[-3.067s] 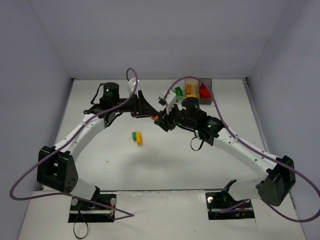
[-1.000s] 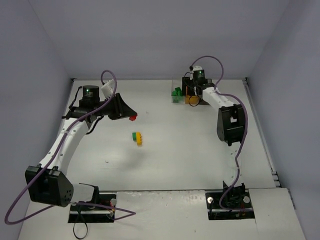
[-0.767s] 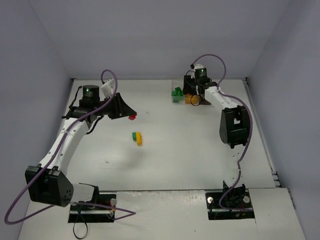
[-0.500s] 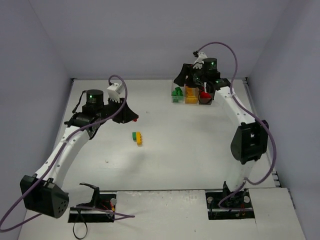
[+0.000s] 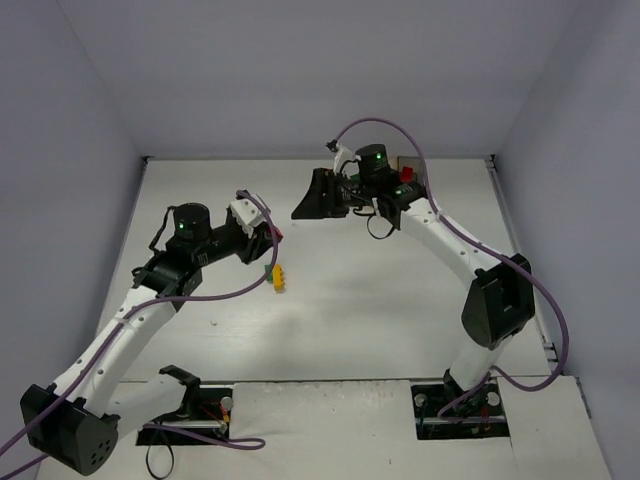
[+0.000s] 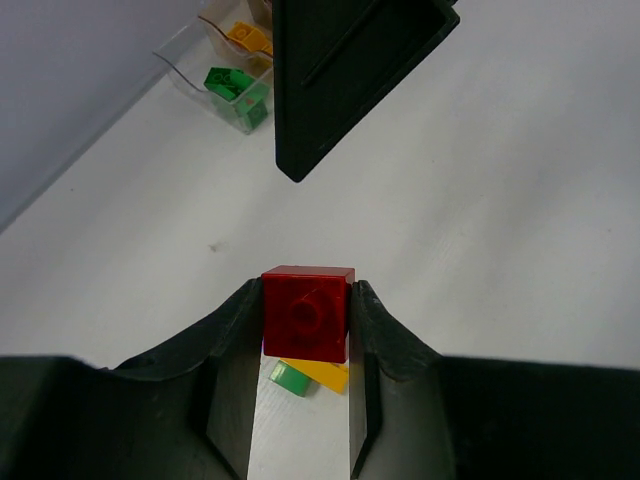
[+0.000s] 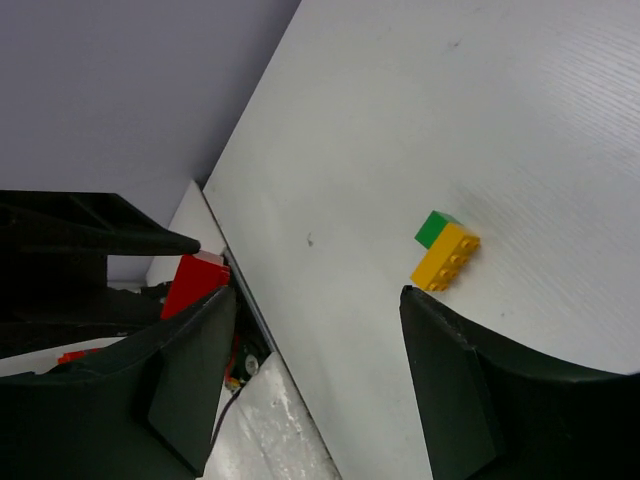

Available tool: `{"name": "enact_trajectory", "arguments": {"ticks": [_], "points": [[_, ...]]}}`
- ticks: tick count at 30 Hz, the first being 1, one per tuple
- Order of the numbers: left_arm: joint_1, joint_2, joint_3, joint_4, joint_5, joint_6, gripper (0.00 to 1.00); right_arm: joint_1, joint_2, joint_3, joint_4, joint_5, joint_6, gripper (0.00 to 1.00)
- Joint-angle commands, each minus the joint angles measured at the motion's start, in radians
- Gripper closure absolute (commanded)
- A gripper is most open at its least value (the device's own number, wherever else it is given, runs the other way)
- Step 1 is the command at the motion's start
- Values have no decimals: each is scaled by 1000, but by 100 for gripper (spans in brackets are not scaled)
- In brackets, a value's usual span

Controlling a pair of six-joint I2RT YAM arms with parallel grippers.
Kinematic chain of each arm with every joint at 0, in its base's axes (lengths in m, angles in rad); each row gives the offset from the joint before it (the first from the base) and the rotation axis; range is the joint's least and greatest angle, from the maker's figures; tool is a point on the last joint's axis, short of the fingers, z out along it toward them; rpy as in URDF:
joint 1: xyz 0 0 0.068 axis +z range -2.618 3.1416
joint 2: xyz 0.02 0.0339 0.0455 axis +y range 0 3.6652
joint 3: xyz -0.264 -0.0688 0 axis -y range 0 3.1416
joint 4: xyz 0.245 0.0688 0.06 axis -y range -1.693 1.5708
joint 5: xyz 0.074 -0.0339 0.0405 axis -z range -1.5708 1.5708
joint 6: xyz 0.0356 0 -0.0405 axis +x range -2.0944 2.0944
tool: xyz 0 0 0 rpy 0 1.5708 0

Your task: Sort the legos into containers by color

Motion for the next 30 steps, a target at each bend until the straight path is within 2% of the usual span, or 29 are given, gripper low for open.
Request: {"name": "enact_trajectory", "arguments": {"ticks": [1,10,24,30], "points": [[-6,-6,4,124,24,101,100,6,-60,4,103,-93,51,37],[-8,23,-22,245,90,123,100,41,-77,-18,128,-148,55,39],[-21,58,-7,254,101,156,100,62,-65,-4,169,-182,57,42],[-21,72,-5,287,99,140,100,64,-60,-22,169,-191,55,51]]}}
